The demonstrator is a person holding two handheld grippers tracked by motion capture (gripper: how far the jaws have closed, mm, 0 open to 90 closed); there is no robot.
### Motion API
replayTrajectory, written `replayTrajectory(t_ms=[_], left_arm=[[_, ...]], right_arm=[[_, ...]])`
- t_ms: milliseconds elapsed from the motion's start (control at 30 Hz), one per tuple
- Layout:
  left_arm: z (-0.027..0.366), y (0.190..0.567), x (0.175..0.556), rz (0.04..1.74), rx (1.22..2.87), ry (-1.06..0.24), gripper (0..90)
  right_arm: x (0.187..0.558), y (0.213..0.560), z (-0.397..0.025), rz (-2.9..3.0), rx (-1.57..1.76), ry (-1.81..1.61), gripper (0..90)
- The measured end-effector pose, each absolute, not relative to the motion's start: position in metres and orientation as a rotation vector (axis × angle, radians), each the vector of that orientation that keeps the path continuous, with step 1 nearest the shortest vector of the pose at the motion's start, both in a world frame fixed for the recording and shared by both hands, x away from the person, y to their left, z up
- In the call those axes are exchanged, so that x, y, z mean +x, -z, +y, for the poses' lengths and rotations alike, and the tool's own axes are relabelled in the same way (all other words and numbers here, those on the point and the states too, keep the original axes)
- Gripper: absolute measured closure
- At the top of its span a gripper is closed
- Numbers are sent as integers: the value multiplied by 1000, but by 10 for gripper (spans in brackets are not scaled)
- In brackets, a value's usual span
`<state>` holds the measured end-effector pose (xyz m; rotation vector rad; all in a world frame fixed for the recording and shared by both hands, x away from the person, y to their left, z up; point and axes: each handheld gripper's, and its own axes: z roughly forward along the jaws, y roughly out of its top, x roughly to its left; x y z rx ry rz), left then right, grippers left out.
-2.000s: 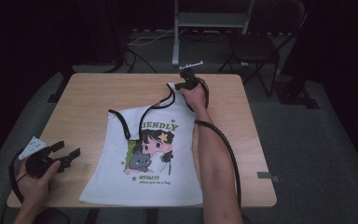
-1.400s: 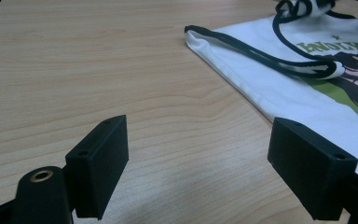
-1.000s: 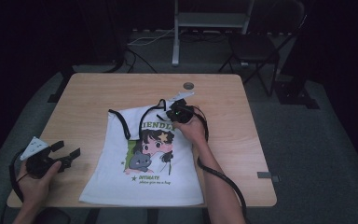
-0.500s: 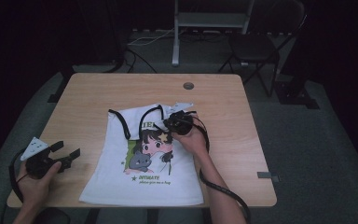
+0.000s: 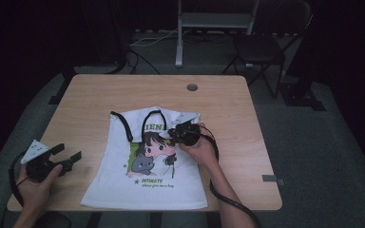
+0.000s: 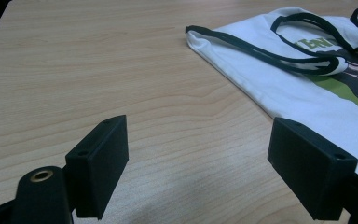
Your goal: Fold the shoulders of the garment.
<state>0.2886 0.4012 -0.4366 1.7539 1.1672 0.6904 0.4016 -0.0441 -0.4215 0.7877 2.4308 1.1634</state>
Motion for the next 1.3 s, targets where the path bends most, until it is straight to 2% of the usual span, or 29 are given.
replayTrajectory(t_ms=[433,533,700,900,1000,1167,1300], left_arm=[[400,437,288,1160,1765,-689,196],[398,435,288,1145,1770,-687,196],[375,420,294,1043,1833,-694,196],[334,397,327,899,1939,-659,196],[310,390,344,829,2014,-642,196],[279,390,365,789,2049,-597,196],[267,393,372,778,2075,-584,196]], right_arm=[[386,425,-54,2555,683,-1062,779],[383,422,-61,2564,668,-1025,743],[381,407,-70,2517,659,-1063,652],[385,404,-54,2498,634,-1085,581],[391,410,-46,2512,638,-1077,590],[397,417,-40,2527,750,-1128,728],[396,422,-44,2572,754,-1088,755]])
